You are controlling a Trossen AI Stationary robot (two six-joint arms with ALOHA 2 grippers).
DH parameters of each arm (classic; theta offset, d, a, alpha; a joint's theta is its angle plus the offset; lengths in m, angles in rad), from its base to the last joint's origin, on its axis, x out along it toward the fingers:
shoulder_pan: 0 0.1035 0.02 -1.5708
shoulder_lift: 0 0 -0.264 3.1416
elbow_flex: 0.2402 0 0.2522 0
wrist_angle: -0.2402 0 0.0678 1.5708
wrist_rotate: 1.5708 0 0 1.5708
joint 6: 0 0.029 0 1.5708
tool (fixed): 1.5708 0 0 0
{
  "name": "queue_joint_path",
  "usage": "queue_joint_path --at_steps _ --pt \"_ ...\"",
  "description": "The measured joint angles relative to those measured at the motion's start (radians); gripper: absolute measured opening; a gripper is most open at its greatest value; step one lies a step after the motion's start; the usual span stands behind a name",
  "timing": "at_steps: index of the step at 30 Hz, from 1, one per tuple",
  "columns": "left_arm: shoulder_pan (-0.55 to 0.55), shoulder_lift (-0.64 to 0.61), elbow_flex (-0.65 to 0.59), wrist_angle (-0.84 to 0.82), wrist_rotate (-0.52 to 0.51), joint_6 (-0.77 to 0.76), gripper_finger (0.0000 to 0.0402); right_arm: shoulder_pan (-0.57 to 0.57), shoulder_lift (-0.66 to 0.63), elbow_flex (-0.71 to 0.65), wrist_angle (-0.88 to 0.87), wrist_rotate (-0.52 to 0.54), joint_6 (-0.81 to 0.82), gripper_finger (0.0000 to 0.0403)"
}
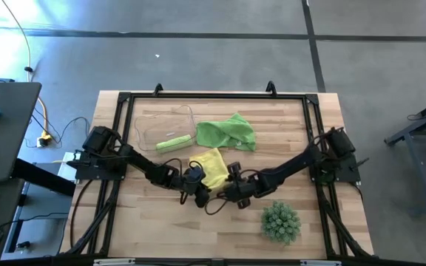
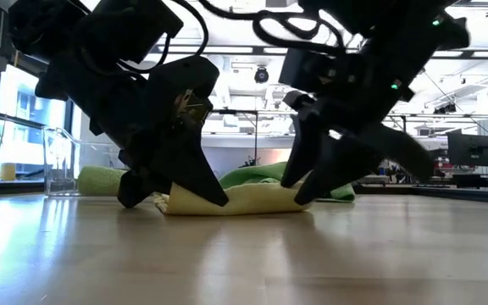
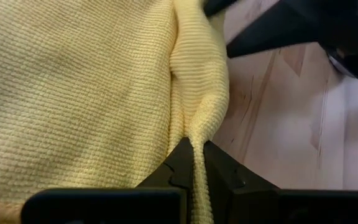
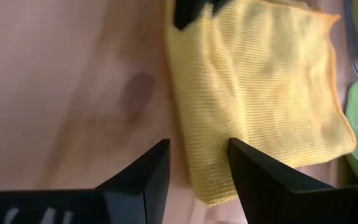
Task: Roll microfiber towels into tight, uniform cylinder then place into a basket
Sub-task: Roll the yellow towel
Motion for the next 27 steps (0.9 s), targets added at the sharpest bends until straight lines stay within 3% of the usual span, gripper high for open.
queue_joint_path --at_steps 14,21,27 --pt "0.0 -0.011 -0.002 0.012 -0.01 0.04 0.0018 -0.103 0.053 0.005 0.041 -0.176 0.011 0.0158" --pt "0.001 -0.123 -0.006 -0.058 0.032 0.219 0.0088 -0.135 0.055 0.004 0.029 -0.264 0.051 0.0158" --pt "0.0 -0.291 -0.006 -0.252 0.021 0.374 0.0141 -0.163 0.056 0.003 0.025 -0.341 0.123 0.0158"
